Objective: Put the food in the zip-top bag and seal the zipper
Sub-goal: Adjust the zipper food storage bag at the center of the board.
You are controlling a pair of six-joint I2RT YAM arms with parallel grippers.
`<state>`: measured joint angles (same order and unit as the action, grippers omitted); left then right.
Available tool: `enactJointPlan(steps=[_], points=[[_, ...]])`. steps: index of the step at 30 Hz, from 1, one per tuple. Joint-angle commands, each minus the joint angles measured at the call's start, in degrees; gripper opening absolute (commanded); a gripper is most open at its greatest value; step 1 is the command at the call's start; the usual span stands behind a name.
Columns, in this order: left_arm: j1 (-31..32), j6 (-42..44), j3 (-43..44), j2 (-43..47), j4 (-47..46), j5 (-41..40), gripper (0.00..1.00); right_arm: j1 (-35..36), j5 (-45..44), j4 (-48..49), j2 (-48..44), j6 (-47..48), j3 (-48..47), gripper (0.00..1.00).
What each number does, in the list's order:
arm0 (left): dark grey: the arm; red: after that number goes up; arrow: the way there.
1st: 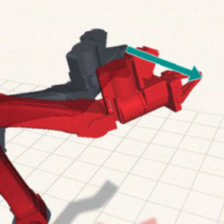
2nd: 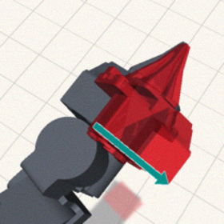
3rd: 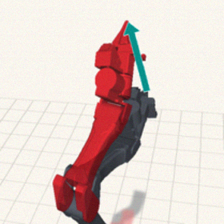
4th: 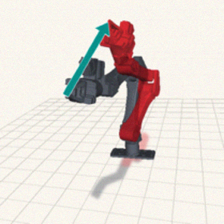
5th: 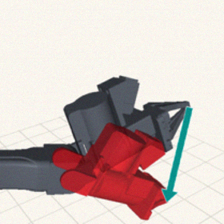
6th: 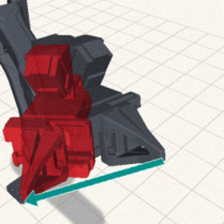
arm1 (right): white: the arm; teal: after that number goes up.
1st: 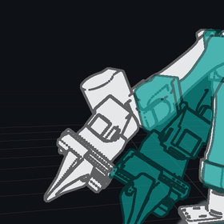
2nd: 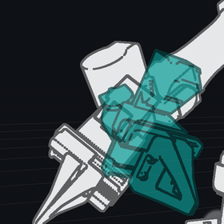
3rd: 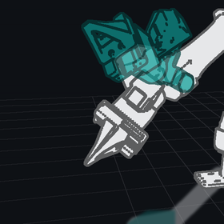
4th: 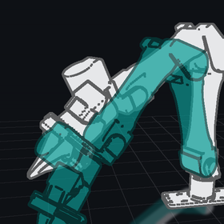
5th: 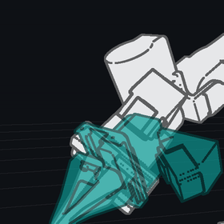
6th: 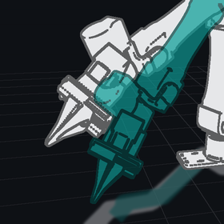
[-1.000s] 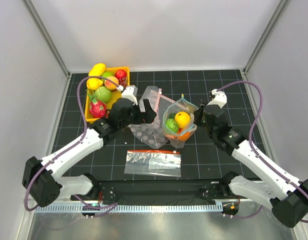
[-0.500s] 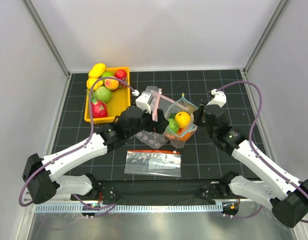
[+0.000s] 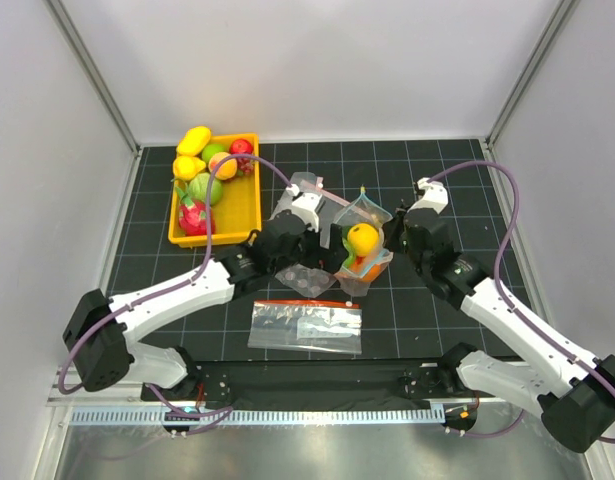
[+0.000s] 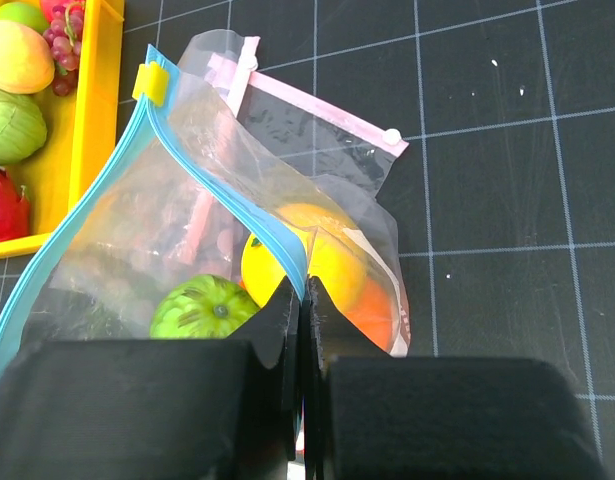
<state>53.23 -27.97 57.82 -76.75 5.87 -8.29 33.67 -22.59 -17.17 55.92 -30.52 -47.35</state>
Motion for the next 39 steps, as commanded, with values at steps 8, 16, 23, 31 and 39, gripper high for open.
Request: enactJointPlan(steps=[8,16,23,31,39], points=[[1.43,2.12,3.61,-2.26,-2.27,1.96,0.78,0.34,2.81,2.84,1.03,-0.06,-2.22,0.01],[1.44,3.09,3.53,-0.95,-2.00,1.18,0.30,1.92,4.13,3.37,-0.46,-0.06,-2.31,0.01],[1.44,3.44,3.44,0.28,-1.04,-1.19,0.07,2.72,6.94,4.95,-1.69,-0.15,-1.95,0.01],[1.35,5.20,4.23,1.95,-0.41,-2.09,0.00,4.91,17.47,11.70,-3.89,-0.32,-0.90,0.01],[1.00,8.80,11.34,0.38,5.90,12.34,0.00,10.71,19.69,12.51,-2.14,-4.98,-2.74,0.03]])
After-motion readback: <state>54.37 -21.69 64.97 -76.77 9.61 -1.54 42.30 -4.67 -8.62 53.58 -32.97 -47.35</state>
